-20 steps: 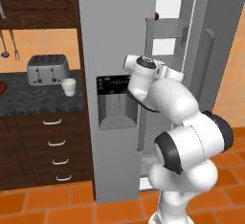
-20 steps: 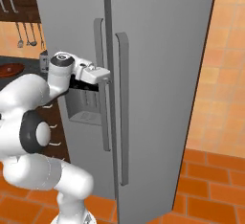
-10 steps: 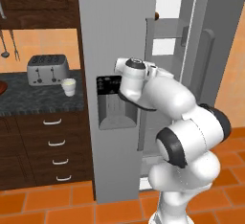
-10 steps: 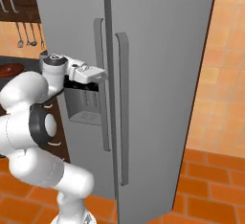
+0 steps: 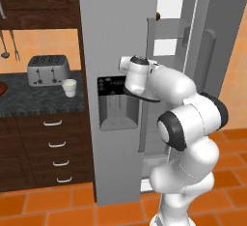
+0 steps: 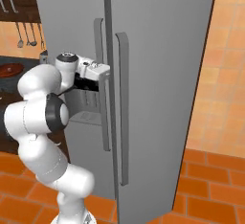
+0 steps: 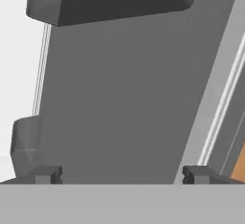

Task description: Grab a lemon wedge from the fridge and one ice cube from the ice bowl, and put them in the glass of lemonade.

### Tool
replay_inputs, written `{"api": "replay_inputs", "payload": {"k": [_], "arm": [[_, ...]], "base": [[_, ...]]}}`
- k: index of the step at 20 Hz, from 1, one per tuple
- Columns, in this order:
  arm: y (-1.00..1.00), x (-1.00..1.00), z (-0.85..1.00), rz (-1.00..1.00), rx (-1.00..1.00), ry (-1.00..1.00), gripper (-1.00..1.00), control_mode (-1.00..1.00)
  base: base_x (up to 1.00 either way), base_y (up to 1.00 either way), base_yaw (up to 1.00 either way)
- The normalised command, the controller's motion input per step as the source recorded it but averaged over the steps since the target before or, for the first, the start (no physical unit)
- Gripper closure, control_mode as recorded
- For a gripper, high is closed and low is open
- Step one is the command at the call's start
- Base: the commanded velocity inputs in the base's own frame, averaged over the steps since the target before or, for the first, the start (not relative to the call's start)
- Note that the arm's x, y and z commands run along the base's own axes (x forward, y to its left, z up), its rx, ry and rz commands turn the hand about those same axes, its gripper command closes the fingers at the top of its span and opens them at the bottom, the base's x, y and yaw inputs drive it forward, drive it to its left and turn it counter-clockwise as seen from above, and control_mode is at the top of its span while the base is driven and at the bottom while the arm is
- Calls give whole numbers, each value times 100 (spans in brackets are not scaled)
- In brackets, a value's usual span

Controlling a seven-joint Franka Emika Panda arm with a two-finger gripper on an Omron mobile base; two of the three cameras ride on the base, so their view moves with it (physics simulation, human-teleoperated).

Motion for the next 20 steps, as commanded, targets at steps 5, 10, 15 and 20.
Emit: {"api": "replay_inputs", "payload": {"k": [5,10,15,20], "arm": [[-78,7,-7,17,0,-3,-100,-100],[-100,-40,-1,7,1,-4,-100,-100],[-100,-99,-1,0,8,-5,-100,-100],[-100,-67,-9,0,5,-3,-100,-100]], "base": [[0,0,0],[0,0,0],[0,0,0],[0,0,0]]}}
